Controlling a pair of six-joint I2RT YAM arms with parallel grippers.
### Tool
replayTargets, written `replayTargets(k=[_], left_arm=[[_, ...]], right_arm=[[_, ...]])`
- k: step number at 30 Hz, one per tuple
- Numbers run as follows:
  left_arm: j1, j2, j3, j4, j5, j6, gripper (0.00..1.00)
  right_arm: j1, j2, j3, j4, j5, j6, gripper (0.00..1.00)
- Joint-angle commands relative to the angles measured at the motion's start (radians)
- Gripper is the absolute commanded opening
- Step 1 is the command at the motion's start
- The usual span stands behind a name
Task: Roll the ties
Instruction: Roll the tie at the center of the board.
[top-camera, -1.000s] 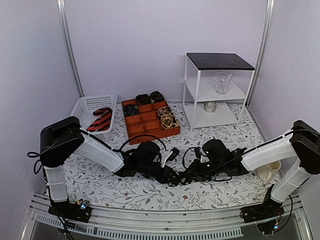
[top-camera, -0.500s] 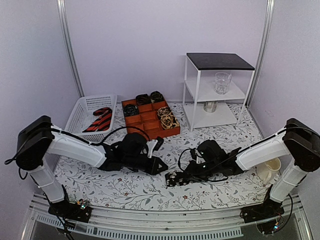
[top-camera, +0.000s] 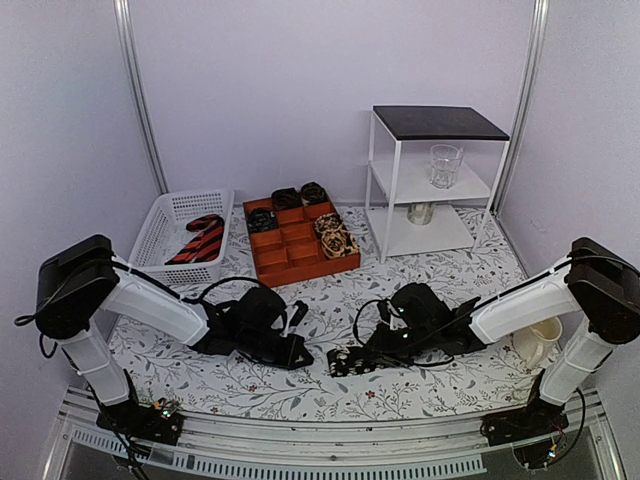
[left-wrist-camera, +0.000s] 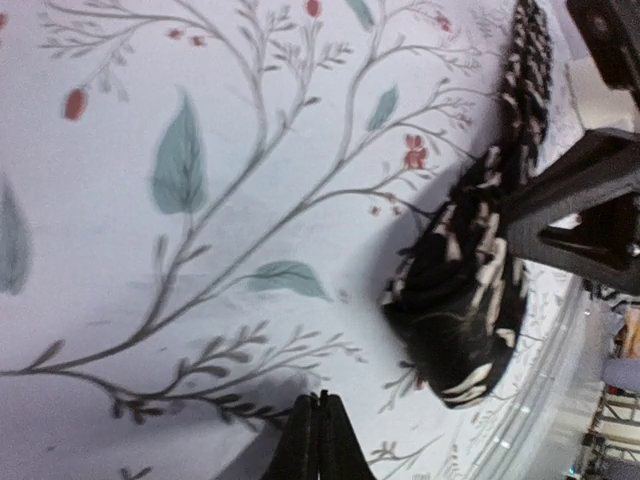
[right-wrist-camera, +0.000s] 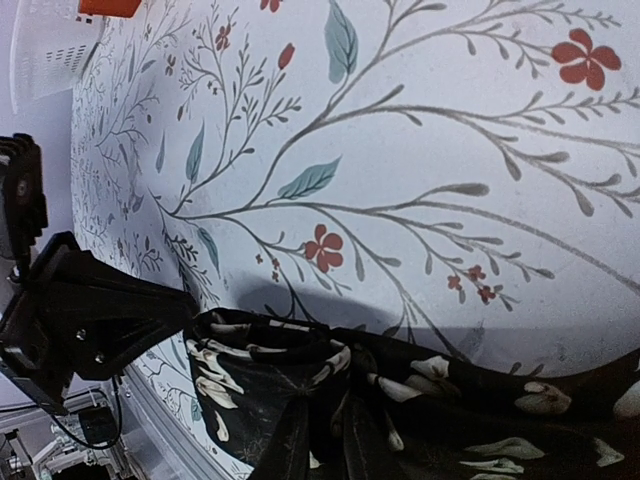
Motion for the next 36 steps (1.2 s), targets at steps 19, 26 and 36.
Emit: replayTargets(k=[19,26,36], left_arm=[[-0.018,0.157,0.046,0.147,0.173,-0.111,0.00],[-0.015,0.123,0.044,0.253,0.181,-0.148,0.00],[-0.016,0.132,0.050,0.324,0.203,-0.173,0.00]], right_arm=[[0.004,0.016,-0.035,0.060,0.046,0.025,0.13],[0.005,0.006,-0.054,0.074,0.043,0.038,0.13],[0.005,-0.005,-0.057,0.075,0.042,0.012,0.16]])
